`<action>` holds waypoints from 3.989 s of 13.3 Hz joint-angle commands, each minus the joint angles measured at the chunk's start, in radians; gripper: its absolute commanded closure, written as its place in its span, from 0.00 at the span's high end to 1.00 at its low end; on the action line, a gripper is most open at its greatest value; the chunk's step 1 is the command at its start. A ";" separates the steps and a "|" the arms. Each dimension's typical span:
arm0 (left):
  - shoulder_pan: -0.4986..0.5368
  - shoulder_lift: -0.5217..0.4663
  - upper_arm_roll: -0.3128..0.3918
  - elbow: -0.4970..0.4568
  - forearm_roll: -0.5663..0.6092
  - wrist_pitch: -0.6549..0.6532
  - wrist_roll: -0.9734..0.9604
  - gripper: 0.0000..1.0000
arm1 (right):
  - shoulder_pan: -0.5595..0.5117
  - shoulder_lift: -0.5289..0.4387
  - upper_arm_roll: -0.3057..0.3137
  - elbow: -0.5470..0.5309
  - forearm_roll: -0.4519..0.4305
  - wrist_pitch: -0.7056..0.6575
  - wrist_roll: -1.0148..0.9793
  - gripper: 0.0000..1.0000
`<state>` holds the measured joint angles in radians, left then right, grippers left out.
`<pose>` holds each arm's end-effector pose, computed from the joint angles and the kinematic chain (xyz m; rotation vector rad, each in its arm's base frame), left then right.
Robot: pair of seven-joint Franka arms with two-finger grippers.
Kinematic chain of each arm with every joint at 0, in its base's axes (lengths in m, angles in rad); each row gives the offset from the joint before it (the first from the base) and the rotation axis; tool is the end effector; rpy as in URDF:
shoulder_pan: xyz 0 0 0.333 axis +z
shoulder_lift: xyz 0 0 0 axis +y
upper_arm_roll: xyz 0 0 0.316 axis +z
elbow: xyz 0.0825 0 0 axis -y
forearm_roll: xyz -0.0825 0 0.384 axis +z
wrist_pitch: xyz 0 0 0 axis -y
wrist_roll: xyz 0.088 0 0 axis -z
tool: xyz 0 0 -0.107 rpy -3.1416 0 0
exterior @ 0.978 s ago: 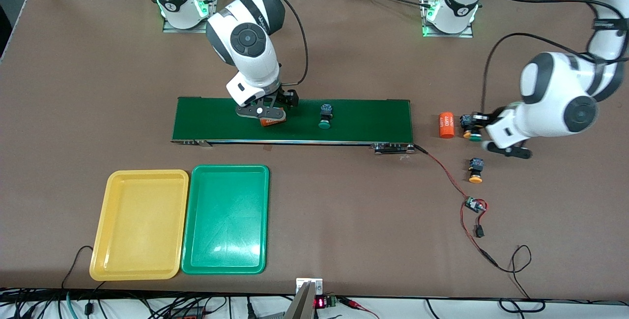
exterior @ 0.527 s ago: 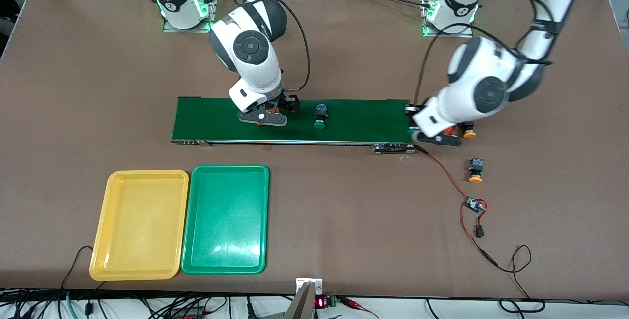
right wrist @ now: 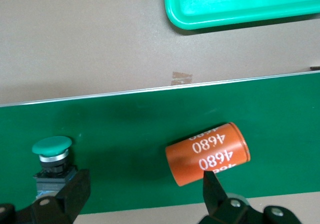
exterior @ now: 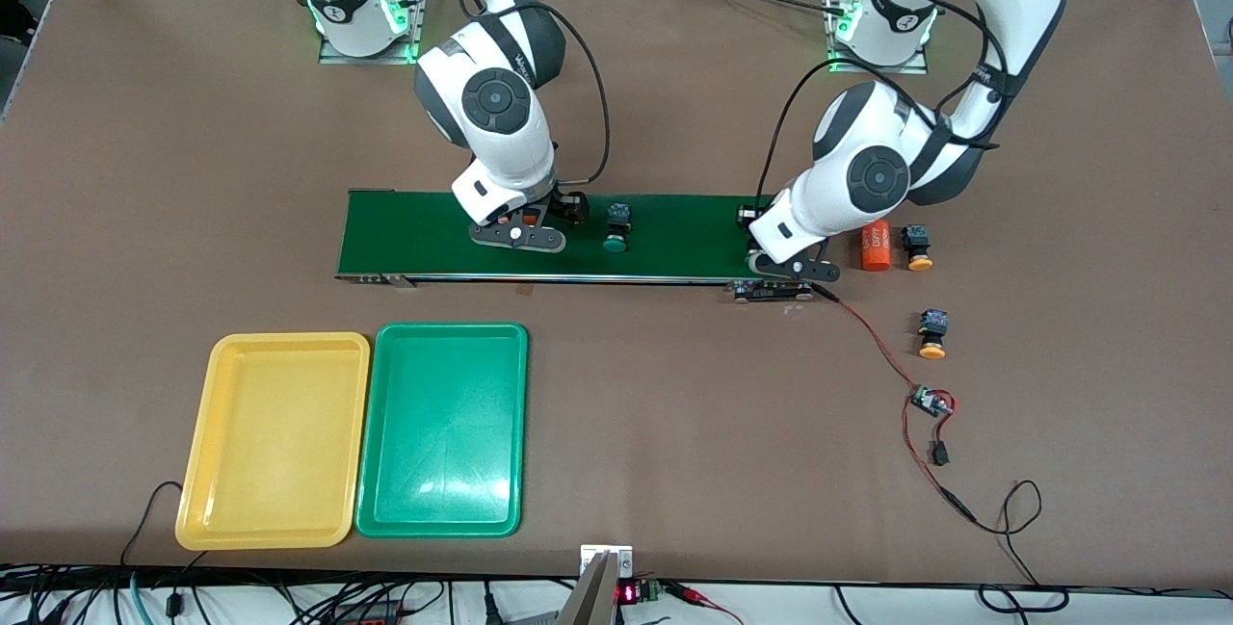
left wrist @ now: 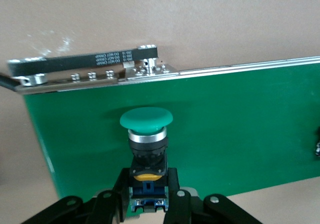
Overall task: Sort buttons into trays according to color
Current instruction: 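Grasp the button with the right gripper while the left gripper grasps the cylinder, then carry the button with the right gripper while the left gripper places the cylinder, then open the right gripper over the tray while the left gripper grasps the button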
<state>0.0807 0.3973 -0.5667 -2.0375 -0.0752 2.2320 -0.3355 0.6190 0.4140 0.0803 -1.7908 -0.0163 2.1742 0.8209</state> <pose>0.5151 -0.2671 0.2665 2.9314 -0.1160 -0.3554 0.4970 0.4121 0.3192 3.1293 -0.1855 -0.0538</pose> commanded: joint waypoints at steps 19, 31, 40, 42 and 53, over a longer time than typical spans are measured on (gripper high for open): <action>0.036 -0.081 0.376 -0.099 0.104 -0.117 0.377 1.00 | 0.094 0.147 0.001 0.065 -0.011 0.061 0.093 1.00; 0.025 -0.003 0.364 -0.205 0.104 0.135 0.378 0.34 | 0.076 0.129 -0.014 0.079 -0.017 0.012 0.061 0.05; 0.025 -0.132 0.200 0.003 0.106 -0.204 0.401 0.15 | -0.093 0.077 -0.178 0.309 -0.008 -0.244 -0.382 0.06; 0.025 -0.127 0.116 0.008 0.106 -0.195 0.473 0.15 | -0.146 0.106 -0.178 0.329 -0.008 -0.241 -0.445 0.06; -0.047 -0.025 -0.013 -0.007 0.331 0.018 1.087 0.14 | -0.272 0.360 -0.175 0.367 -0.002 0.188 -0.551 0.08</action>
<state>0.0655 0.3517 -0.5754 -2.0443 0.1807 2.2340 0.7236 0.3588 0.7304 -0.1068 -1.4631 -0.0242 2.3238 0.2931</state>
